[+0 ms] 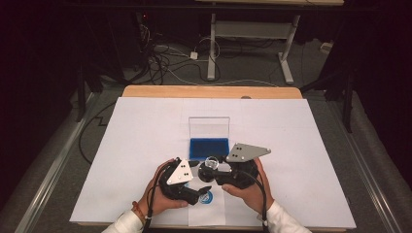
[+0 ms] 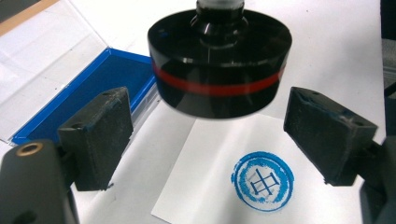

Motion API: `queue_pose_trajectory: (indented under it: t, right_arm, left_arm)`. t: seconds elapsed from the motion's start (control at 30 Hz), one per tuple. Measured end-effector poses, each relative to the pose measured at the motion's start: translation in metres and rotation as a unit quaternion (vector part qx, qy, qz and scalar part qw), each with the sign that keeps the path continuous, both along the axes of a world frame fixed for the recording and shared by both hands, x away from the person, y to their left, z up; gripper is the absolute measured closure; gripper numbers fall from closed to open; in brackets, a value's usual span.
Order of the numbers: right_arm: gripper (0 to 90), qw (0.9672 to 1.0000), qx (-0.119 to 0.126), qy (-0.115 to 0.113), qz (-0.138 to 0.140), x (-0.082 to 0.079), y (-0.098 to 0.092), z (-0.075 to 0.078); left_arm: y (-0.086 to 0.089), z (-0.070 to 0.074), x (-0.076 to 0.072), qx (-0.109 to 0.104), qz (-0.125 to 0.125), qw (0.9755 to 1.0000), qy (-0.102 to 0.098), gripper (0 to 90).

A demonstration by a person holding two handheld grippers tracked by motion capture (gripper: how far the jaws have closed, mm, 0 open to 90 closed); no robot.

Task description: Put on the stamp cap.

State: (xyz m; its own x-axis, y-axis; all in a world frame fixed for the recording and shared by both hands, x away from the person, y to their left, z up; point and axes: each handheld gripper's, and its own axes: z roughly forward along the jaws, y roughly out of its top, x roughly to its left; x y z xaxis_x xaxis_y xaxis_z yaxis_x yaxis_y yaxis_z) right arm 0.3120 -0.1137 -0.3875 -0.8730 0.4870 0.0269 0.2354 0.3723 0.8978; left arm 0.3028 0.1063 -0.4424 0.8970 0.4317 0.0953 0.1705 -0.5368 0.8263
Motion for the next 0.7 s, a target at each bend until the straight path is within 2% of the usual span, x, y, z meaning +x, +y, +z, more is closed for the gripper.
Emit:
queue_pose_trajectory:
  t: [0.3,0.4,0.63,0.7]
  right_arm:
    - [56.8,1.0,0.005,-0.004,-0.005,0.001,-0.005,0.006]
    - [56.8,0.9999,0.006,-0.008,-0.005,0.0,-0.006,0.009]
    - [56.8,0.9998,0.008,-0.013,-0.008,-0.001,-0.01,0.013]
    - [56.8,0.9998,0.008,-0.013,-0.01,0.0,-0.012,0.013]
  left_arm:
    - [0.011,0.005,-0.002,0.006,0.015,0.9997,-0.018,17.4]
    - [0.019,0.008,-0.002,0.004,0.022,0.9994,-0.026,17.4]
    - [0.038,0.016,0.0,-0.017,0.039,0.9984,-0.038,17.0]
    - [0.042,0.018,0.0,-0.014,0.045,0.9981,-0.04,16.2]
